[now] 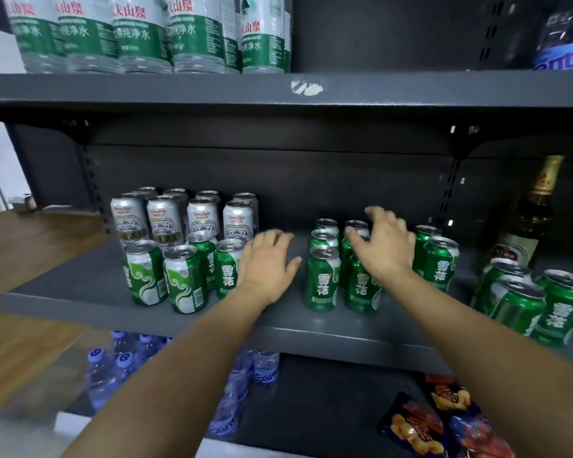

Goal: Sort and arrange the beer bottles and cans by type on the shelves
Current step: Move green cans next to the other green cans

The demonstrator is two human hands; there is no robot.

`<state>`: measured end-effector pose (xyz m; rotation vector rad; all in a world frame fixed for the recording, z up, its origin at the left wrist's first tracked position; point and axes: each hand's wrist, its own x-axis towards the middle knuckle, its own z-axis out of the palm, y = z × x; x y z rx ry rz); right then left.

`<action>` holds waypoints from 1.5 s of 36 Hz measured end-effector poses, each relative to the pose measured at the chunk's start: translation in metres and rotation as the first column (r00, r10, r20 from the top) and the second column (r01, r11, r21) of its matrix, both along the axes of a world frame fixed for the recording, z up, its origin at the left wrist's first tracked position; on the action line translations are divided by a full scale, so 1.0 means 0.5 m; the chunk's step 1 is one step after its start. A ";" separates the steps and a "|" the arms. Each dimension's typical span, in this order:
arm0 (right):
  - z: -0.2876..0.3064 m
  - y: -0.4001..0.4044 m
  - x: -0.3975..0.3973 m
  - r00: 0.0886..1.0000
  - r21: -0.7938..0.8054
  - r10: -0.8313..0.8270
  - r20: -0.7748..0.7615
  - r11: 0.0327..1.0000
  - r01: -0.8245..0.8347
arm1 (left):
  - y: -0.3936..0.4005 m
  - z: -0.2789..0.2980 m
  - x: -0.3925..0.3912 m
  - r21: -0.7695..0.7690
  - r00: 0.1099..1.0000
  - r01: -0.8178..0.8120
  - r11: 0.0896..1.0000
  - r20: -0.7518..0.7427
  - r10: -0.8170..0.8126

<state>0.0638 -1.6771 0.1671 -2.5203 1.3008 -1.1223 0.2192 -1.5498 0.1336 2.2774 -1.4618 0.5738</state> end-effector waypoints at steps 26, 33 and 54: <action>-0.073 0.193 0.065 0.940 -0.190 0.293 -0.172 0.927 -0.324 | 0.116 0.054 0.093 0.153 0.934 -0.148 0.977 -0.304 0.188; -0.044 0.215 0.038 0.908 0.123 0.419 -0.023 0.902 -0.413 | 0.120 0.129 -0.023 0.043 0.946 -0.052 0.998 -0.318 0.063; -0.051 0.060 -0.242 0.962 0.329 -0.121 0.244 0.944 0.035 | -0.069 0.086 -0.208 0.162 0.949 0.229 0.960 -0.255 -0.183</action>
